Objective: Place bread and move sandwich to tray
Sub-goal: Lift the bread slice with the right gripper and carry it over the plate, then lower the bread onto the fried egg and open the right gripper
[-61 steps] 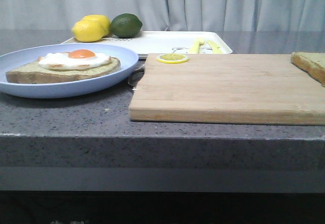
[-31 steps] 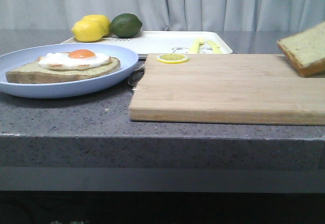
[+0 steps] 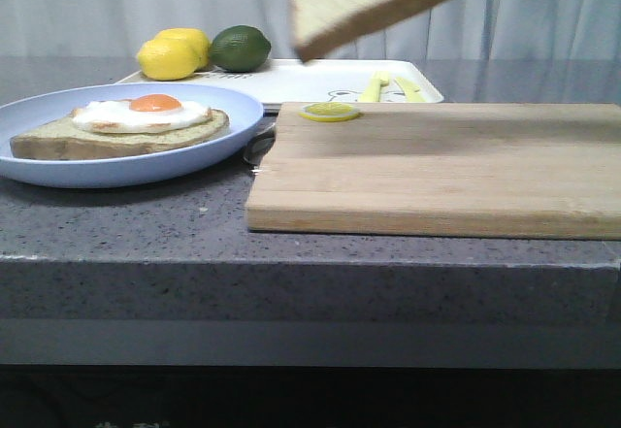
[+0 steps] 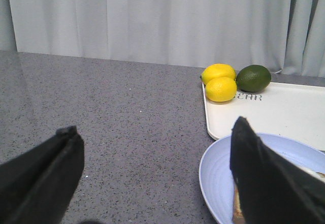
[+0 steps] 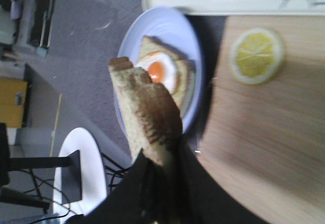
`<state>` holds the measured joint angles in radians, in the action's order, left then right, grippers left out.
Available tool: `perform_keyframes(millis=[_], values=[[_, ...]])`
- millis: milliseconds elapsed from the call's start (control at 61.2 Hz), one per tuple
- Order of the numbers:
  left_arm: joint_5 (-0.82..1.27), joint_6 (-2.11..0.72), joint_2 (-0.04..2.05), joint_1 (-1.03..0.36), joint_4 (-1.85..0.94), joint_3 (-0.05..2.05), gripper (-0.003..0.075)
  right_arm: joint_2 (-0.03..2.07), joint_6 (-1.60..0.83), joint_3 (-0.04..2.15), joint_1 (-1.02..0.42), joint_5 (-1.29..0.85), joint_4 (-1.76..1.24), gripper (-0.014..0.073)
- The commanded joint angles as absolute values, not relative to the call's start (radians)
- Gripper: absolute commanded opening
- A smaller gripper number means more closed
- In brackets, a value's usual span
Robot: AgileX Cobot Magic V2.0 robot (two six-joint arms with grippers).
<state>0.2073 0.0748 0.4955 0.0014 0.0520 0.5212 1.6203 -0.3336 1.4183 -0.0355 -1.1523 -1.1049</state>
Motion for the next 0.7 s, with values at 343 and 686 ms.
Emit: perform_keyframes(millis=[343,686], values=[[0.125,0.078,0.505,0.003,0.051,0.557,0.0568,1.771,-0.415,1.432,-0.461,-0.707,-1.598,-0.0015],[0.121,0.078,0.505,0.003,0.051,0.544,0.0568,1.844,-0.419,1.432,-0.469,-0.64,-1.612,-0.0012]])
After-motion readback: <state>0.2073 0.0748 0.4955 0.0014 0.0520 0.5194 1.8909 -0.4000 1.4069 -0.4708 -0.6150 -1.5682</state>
